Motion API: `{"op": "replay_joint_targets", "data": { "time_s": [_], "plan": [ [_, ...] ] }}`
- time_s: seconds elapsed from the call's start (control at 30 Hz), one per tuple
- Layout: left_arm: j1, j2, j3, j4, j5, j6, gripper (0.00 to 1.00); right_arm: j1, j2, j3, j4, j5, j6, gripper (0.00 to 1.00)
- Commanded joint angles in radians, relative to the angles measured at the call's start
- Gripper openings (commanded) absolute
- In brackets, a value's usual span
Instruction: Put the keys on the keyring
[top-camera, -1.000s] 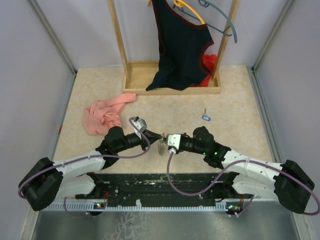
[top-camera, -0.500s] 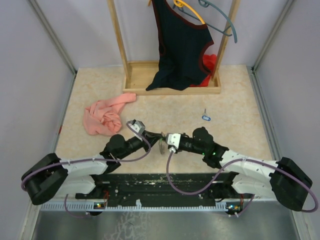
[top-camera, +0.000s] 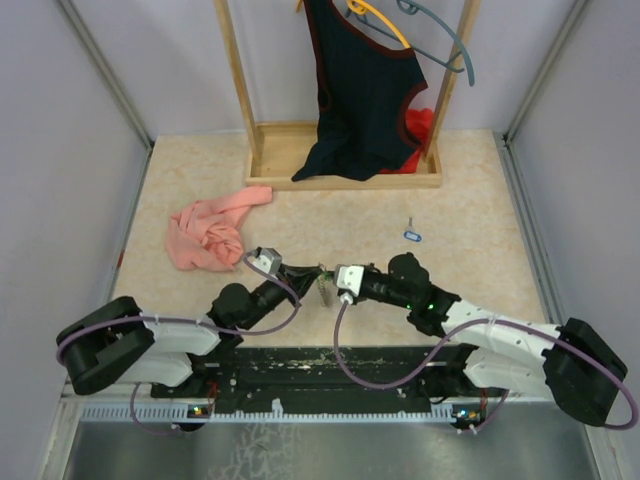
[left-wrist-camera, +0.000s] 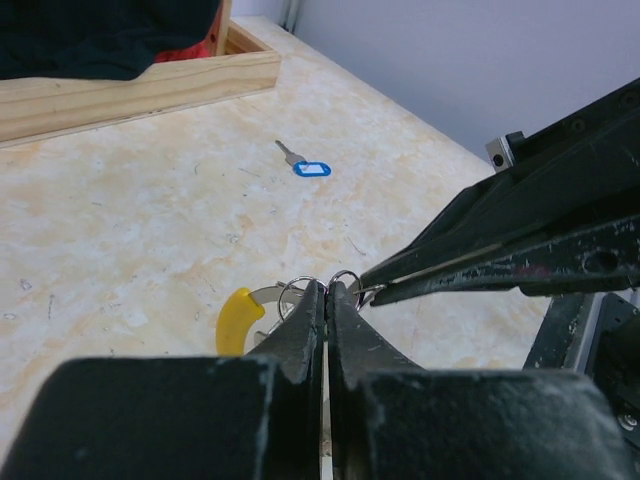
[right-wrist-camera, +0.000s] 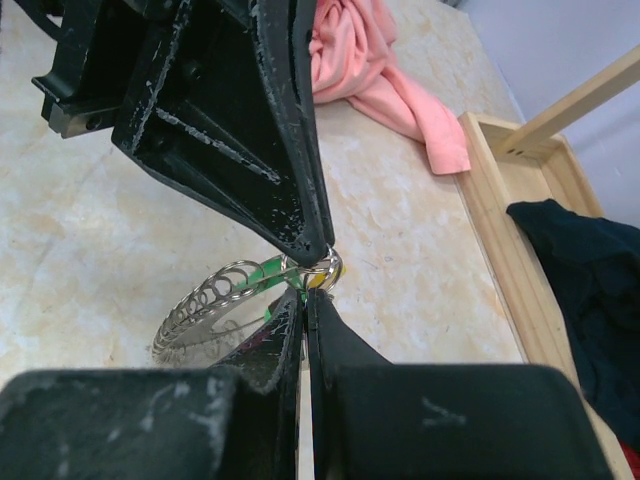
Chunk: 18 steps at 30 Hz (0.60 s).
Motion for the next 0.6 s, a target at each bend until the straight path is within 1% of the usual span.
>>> {"op": "replay_joint_targets", "data": {
  "time_s": [0.0,0.2,0.37,0.47,0.57],
  "plan": [
    [0.006,-0.036,-0.036,0.107,-0.133,0.002,0.0,-0.03,-0.072,0.035,-0.044,-0.015,0.0,0.0],
    [0.006,-0.073,-0.046,0.04,-0.14,0.005,0.0,-0.039,-0.066,0.06,-0.075,-0.024,0.0,0.0],
    [0.007,-0.097,-0.064,0.034,-0.115,0.019,0.14,-0.05,-0.061,0.08,-0.072,-0.049,0.0,0.0],
    [0.007,-0.121,-0.072,-0.003,-0.114,0.024,0.24,-0.055,-0.046,0.108,-0.092,-0.072,-0.007,0.0],
    [0.009,-0.164,-0.087,-0.039,-0.095,0.038,0.29,-0.057,-0.026,0.131,-0.114,-0.083,-0.024,0.0]
  ]
}}
